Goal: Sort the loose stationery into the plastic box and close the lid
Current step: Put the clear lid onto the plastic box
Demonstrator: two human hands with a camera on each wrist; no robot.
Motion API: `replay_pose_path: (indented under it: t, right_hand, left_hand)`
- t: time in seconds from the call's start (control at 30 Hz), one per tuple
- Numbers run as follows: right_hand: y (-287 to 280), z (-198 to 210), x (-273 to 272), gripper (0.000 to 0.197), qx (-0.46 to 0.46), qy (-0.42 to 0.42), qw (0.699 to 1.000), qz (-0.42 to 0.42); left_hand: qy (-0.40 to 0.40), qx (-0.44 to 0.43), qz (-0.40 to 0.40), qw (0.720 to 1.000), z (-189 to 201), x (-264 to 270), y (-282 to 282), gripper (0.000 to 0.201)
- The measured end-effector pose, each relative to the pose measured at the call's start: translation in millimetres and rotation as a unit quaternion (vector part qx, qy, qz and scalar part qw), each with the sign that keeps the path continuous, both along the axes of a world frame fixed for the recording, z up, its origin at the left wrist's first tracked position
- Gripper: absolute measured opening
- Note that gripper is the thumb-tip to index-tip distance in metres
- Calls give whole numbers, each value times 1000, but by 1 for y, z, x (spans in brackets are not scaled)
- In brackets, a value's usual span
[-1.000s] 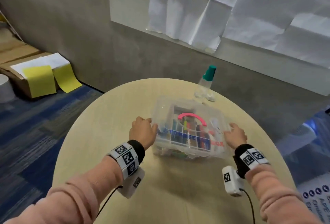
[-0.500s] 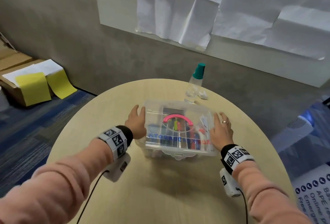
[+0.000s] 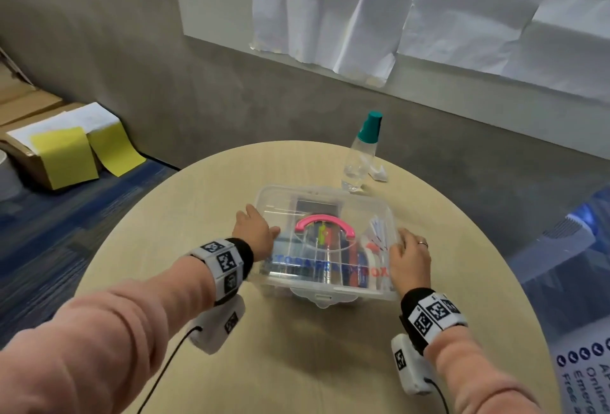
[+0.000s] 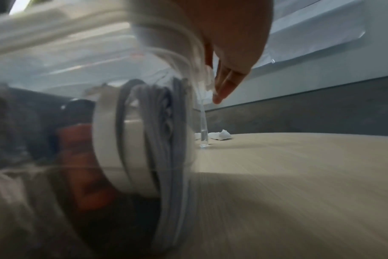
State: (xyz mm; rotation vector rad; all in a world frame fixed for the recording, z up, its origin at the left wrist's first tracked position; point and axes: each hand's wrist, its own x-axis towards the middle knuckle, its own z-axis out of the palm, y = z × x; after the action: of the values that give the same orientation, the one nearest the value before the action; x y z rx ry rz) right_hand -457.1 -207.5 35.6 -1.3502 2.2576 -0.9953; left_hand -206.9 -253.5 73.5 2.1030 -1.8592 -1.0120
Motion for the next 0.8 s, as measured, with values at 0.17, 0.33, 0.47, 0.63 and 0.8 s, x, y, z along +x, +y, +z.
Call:
replay_pose_path:
  t: [0.17, 0.33, 0.47, 0.63, 0.8]
  right_hand:
    - [2, -1, 0, 35, -16, -68, 997, -36]
    - [6, 1, 4, 29, -23, -43, 998, -36]
    - [14, 10, 11, 35, 19, 162, 987, 14]
    - [42, 13, 41, 96, 89, 249, 898, 352]
    - [50, 9, 47, 100, 153, 350, 861, 335]
  left_hand:
    - [-78, -3, 1, 997, 12, -2, -7, 57]
    - [-77, 3, -16, 997, 19, 5, -12, 50]
    - [-82, -61, -48, 994, 13, -3, 3, 63]
    - [-28, -118, -308, 944, -2, -18, 37, 79]
    - [-112, -151, -369, 910, -20, -11, 47, 83]
